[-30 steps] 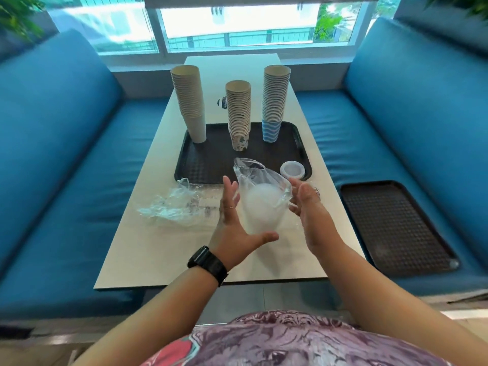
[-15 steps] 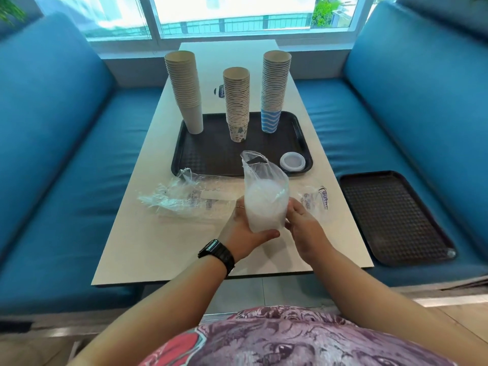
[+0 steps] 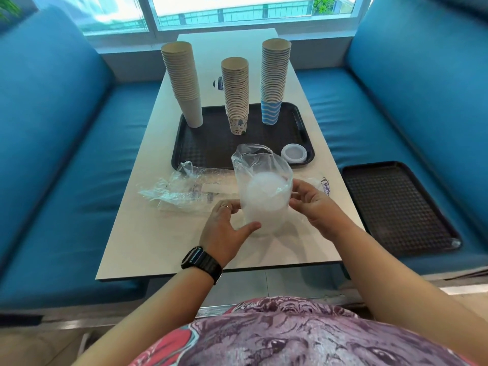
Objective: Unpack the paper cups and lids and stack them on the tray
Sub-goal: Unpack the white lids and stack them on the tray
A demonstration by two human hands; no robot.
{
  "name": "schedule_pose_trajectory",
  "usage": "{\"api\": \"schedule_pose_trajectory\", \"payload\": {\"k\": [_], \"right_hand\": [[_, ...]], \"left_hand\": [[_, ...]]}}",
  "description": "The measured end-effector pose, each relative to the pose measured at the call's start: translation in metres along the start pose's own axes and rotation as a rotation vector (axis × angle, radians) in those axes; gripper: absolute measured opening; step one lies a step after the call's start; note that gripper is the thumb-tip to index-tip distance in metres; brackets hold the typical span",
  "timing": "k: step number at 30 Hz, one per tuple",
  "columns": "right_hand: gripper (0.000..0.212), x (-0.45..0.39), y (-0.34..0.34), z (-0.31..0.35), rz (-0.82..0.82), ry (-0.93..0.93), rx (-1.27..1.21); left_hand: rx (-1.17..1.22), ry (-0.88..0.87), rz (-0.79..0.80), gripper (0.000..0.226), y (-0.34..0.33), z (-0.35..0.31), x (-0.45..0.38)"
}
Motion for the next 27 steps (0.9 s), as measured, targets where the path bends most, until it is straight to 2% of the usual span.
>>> {"api": "schedule_pose_trajectory", "payload": {"k": [5,9,13,23,27], "right_hand": [[0.021,-0.006,0.006,0.002,-0.131,0.035,0.239],[0.015,-0.002,0.003,0.007,-0.201,0.081,0.319],[0.012,0.005,-0.002,0.017,-0.233,0.138,0.397],[0.02,0.007,-0.007,0.015,-0.228,0.257,0.823],[0.018,0.001,-0.007,0.014,-0.199,0.249,0.837]], "left_hand": [[-0.007,-0.008,-0.09,0.021,0.008,-0.003,0.001],[-0.061,-0.022,-0.142,0.01,0.012,-0.003,-0.001],[-0.118,-0.014,-0.118,0.008,0.009,-0.001,-0.004],[-0.35,-0.083,-0.005,0.016,-0.008,0.001,-0.003],[-0.377,-0.035,0.067,0.014,-0.012,0.004,-0.006]]}}
Point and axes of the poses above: each hand's wrist, its own x-axis away from the middle knuckle, its own y-axis out of the back of the hand, z = x × y, the point moved 7 cm from there along -x, towards the middle knuckle, and after that the axes turned 12 degrees about -z, right-handed, at the moved point
